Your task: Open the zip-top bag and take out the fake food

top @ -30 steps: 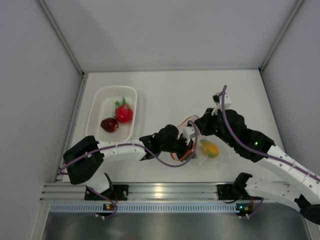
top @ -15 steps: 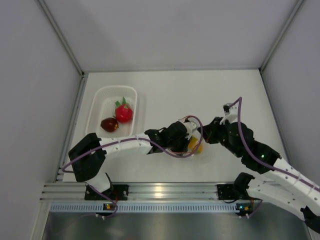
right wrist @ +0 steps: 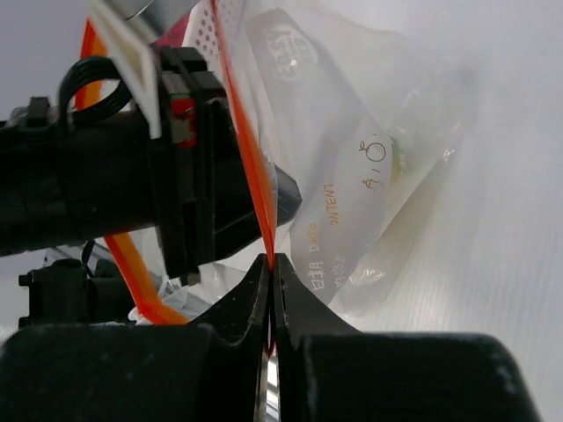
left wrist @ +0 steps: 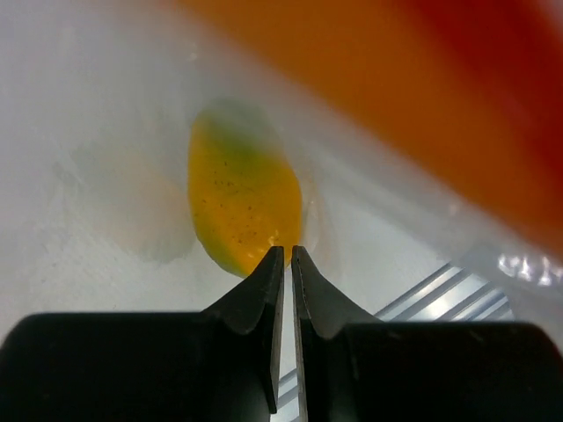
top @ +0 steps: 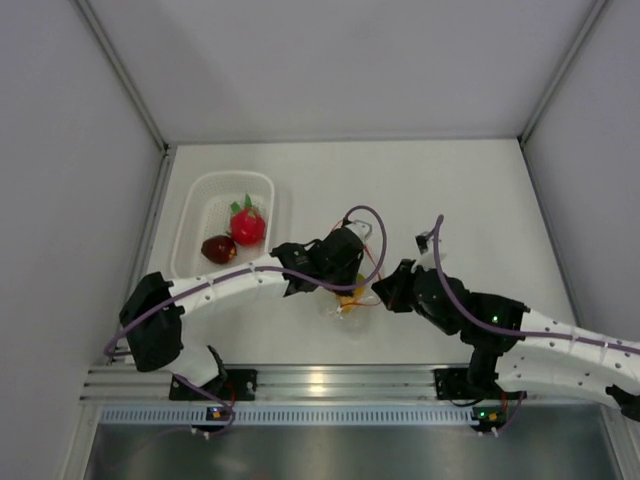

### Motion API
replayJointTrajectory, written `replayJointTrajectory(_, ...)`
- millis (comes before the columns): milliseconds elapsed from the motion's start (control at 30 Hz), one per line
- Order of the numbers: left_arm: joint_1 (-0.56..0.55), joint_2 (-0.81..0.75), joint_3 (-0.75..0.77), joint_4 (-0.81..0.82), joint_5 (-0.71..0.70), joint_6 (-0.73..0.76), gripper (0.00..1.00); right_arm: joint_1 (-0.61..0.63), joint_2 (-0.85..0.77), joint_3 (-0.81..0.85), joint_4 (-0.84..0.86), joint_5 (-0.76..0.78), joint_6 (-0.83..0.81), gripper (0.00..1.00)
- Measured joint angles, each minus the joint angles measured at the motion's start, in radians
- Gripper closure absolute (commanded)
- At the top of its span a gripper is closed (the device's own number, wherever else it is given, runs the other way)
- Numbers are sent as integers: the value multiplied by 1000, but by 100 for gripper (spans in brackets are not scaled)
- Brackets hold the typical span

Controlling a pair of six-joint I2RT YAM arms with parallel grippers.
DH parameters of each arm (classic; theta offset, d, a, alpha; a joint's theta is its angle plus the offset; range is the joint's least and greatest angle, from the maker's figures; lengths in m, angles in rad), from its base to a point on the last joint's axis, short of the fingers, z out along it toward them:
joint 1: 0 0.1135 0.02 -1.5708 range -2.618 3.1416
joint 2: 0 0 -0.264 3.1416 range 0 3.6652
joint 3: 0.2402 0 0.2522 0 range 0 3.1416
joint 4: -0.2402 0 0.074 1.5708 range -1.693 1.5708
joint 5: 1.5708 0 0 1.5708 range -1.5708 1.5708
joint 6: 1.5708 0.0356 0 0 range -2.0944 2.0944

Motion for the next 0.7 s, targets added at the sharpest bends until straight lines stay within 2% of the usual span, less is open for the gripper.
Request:
replayJointTrajectory(67, 4, 11, 3, -18, 0, -13, 85, 78, 13, 1, 0, 72, 24, 100)
replayJointTrajectory(133, 6, 38, 13, -27, -1, -27, 78, 119, 13, 1, -1, 121, 38, 100)
replayJointTrajectory(233, 9, 83, 16, -28, -4, -36, 60, 132, 13, 2, -12, 178, 50, 100)
replayJointTrajectory(467, 11, 162, 36, -34, -5, -57, 32, 133, 2, 2, -32, 234, 51, 100)
replayJointTrajectory(567, 11, 200, 60, -18, 14, -61, 27, 133, 0, 2, -36, 246, 51, 100)
replayJointTrajectory(700, 11, 229, 62, 19, 49, -70, 27, 133, 0, 1, -42, 254, 51, 100)
